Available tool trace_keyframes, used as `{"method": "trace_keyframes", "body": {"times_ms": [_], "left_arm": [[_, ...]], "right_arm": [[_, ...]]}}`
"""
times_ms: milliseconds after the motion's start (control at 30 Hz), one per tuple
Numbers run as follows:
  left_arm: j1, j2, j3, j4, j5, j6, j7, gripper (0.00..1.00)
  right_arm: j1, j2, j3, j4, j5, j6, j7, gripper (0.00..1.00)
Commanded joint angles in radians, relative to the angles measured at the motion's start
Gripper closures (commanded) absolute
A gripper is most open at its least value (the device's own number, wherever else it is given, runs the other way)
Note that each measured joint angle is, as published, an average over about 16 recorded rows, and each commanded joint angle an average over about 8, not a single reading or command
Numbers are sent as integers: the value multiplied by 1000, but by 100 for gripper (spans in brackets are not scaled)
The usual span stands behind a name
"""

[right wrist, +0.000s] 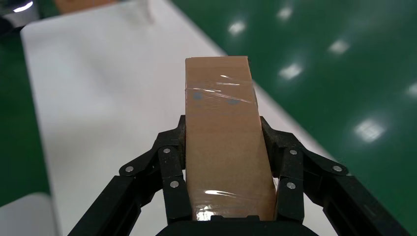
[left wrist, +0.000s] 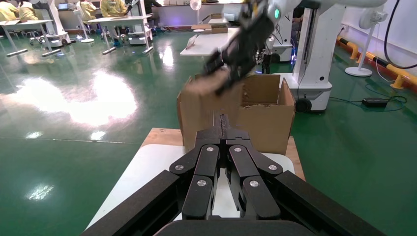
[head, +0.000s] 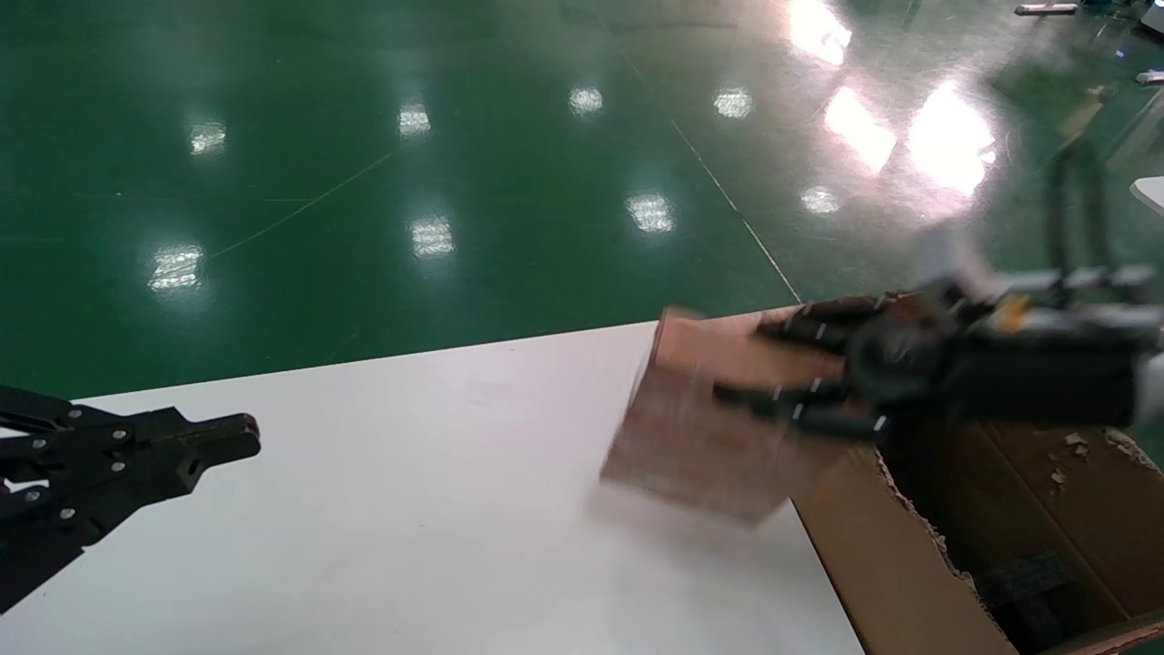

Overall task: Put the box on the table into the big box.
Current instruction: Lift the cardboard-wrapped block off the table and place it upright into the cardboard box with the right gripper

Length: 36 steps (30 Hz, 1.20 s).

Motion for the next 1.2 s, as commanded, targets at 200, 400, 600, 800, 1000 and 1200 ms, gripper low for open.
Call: {"method": "trace_keyframes", "body": {"times_ms": [200,400,600,800,1000,1200], "left_arm": [[0,0,0,0,0,0,0,100],[0,0,0,0,0,0,0,100],[0,0,0,0,0,0,0,92],[0,0,0,0,0,0,0,17],[0,0,1,0,0,0,0,0],[0,0,1,0,0,0,0,0]], "right_arm": [[33,196,66,170,52,119,44,100],[32,425,10,214,106,188,44,100],[51,592,-209,217,189,174,20,100],[153,662,-442,240,290,255,-53,100],[291,707,-621,309,389,386,-176,100],[468,743,-810,382,504,541,-315,100]]}}
